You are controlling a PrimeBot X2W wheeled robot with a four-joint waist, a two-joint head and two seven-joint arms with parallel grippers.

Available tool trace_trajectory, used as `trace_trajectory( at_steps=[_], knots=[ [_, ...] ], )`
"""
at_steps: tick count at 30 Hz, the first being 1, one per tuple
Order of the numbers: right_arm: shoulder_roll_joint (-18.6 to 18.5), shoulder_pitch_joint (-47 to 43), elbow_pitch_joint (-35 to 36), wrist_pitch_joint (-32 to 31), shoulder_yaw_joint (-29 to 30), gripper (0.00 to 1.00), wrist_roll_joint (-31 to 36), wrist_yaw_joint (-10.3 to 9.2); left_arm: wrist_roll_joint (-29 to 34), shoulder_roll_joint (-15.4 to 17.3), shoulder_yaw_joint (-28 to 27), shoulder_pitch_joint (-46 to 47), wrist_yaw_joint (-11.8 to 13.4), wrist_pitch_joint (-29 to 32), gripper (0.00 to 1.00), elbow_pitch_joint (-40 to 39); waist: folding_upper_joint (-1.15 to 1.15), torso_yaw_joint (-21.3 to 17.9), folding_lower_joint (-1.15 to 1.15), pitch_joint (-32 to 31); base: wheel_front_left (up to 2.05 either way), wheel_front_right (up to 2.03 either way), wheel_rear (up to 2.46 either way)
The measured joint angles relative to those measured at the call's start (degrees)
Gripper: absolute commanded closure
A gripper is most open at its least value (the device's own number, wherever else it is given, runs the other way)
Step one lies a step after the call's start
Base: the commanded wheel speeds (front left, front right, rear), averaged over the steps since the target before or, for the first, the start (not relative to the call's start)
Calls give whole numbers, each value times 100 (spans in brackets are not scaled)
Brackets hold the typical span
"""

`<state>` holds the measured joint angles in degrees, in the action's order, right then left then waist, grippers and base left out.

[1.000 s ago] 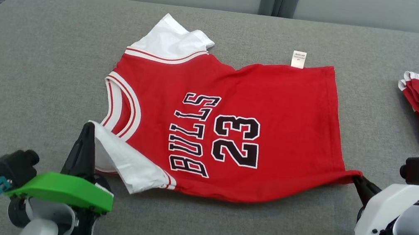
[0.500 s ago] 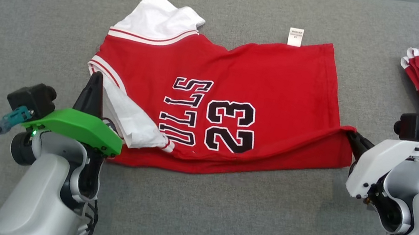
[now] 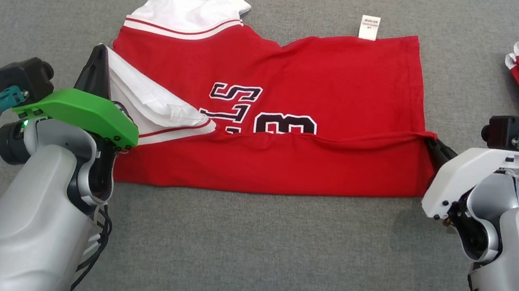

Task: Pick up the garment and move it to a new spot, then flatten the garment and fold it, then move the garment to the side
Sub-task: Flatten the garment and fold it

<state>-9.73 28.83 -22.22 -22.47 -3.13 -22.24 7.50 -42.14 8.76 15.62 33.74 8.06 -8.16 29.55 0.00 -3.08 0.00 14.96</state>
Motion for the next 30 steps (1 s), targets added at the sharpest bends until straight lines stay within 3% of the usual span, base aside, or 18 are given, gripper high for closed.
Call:
trace_trajectory(
  at_steps=[16, 17, 18, 19, 30],
  knots=[
    [5, 182, -628, 299, 7, 100, 79, 0, 196, -89, 315, 757, -204, -32, 100, 877, 0, -136, 0, 91, 0, 0, 0],
    [23, 211, -648, 313, -13, 26, 78, 0, 197, -86, 311, 793, -205, -73, 82, 920, 0, -160, 0, 103, 0, 0, 0],
    [42, 230, -668, 365, -15, 0, 78, 0, 222, -69, 319, 821, -205, -107, 9, 953, 0, -184, 0, 115, 0, 0, 0],
    [55, 241, -698, 402, -15, 0, 79, 0, 243, -63, 315, 842, -205, -125, 0, 990, 0, -204, 0, 124, 0, 0, 0],
    [-90, -48, -478, 697, 183, 0, 25, 0, 261, 144, 263, 655, -205, -403, 0, 1211, 0, -166, 0, -89, 0, 0, 0]
  ],
)
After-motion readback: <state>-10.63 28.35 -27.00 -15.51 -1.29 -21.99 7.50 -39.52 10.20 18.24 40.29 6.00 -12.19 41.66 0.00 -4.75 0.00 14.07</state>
